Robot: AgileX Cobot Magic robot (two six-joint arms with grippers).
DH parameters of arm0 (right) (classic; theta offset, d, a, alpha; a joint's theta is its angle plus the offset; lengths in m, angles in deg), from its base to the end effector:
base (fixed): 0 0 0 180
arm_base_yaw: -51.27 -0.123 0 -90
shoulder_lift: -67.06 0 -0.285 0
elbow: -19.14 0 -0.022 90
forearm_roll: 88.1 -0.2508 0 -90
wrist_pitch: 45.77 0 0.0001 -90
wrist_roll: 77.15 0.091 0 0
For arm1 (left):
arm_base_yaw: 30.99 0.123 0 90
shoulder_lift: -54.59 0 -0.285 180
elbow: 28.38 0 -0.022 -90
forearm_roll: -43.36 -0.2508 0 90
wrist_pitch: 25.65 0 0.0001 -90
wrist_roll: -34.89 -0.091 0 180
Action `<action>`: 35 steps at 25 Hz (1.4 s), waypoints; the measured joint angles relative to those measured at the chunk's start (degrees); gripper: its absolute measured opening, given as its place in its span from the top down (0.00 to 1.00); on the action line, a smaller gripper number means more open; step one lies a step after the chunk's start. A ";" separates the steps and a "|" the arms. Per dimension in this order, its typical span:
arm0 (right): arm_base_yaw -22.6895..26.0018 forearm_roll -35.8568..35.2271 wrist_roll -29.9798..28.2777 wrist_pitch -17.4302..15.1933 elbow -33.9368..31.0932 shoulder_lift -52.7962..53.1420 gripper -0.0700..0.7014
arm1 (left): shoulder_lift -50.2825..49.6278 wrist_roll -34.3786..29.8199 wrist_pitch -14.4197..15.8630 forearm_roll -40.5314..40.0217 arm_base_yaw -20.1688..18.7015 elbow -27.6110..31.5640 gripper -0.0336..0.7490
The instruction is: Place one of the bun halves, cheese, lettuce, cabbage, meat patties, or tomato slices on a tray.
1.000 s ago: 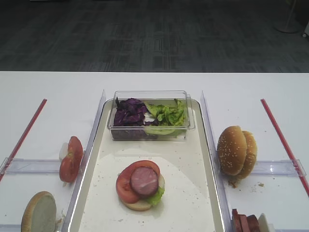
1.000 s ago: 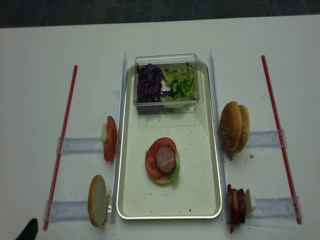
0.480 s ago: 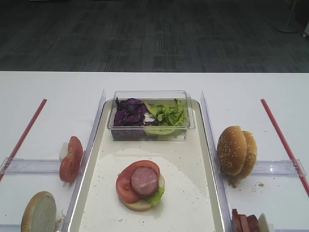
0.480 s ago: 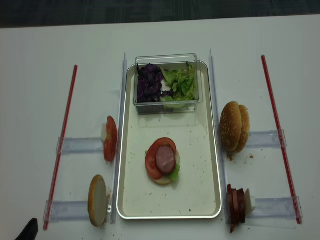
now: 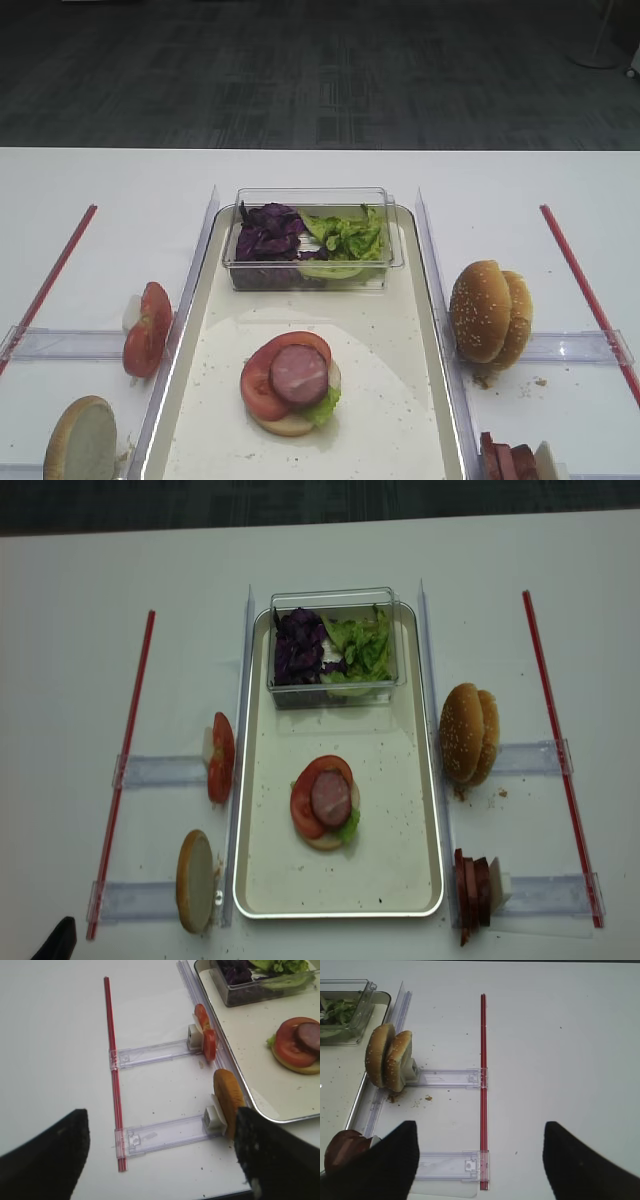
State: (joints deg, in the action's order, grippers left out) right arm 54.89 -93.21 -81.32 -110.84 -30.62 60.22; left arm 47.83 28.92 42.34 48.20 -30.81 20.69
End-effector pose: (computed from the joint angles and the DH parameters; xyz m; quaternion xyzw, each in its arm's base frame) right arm -0.0080 0.0079 0.2658 -0.0075 0.8723 0.0113 0.4887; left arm -0.0125 -0.0072 0.2651 0.0490 0.8801 -0.0167 0.4720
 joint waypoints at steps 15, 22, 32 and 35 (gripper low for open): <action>0.00 0.00 0.00 0.00 0.00 0.00 0.21 | 0.00 0.00 0.00 0.00 0.00 0.00 0.26; 0.00 0.00 0.00 0.00 0.00 0.00 0.21 | 0.00 0.00 0.00 0.00 0.00 0.00 0.26; 0.00 -0.10 0.00 0.00 0.00 0.00 0.21 | 0.00 0.00 0.00 0.00 0.00 0.00 0.26; 0.00 -0.10 0.00 0.00 0.00 0.00 0.21 | 0.00 0.00 0.00 0.00 0.00 0.00 0.26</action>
State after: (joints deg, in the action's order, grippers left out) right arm 54.89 -93.31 -81.32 -110.84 -30.62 60.22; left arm 47.83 28.92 42.34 48.20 -30.81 20.69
